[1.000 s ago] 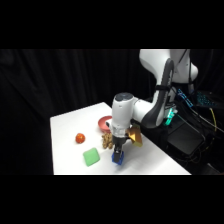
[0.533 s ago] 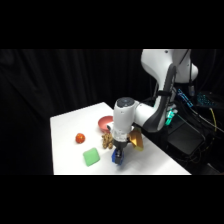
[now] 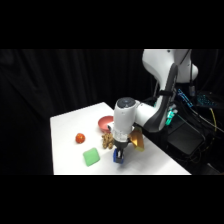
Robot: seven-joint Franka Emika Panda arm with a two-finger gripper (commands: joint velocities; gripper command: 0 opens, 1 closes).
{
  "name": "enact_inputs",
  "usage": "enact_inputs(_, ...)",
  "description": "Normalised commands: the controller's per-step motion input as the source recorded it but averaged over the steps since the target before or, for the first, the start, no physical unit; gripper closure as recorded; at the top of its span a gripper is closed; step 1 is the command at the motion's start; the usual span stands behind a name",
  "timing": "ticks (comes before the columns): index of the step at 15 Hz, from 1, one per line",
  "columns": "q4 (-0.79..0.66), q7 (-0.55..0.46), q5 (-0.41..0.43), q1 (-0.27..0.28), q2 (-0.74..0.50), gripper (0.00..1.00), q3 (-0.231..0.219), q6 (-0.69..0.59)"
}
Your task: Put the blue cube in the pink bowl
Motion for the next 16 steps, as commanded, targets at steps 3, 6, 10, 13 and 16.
enact_inputs(3, -0.22, 0.05, -0.207, 0.08, -0.47, 0.77, -0.08, -0.25)
enact_inputs(6, -0.26, 0.07, -0.276, 0.04, -0.57, 0.77, -0.052, -0.29)
enact_inputs(10, -0.23, 0.02, -0.283, -0.116, -0.56, 0.77, 0.085, -0.26)
enact_inputs(13, -0.2, -0.13, -0.207, -0.269, -0.48, 0.77, 0.197, -0.17)
enact_inputs(16, -0.25, -0.31, -0.099, -0.332, -0.42, 0.77, 0.205, -0.06)
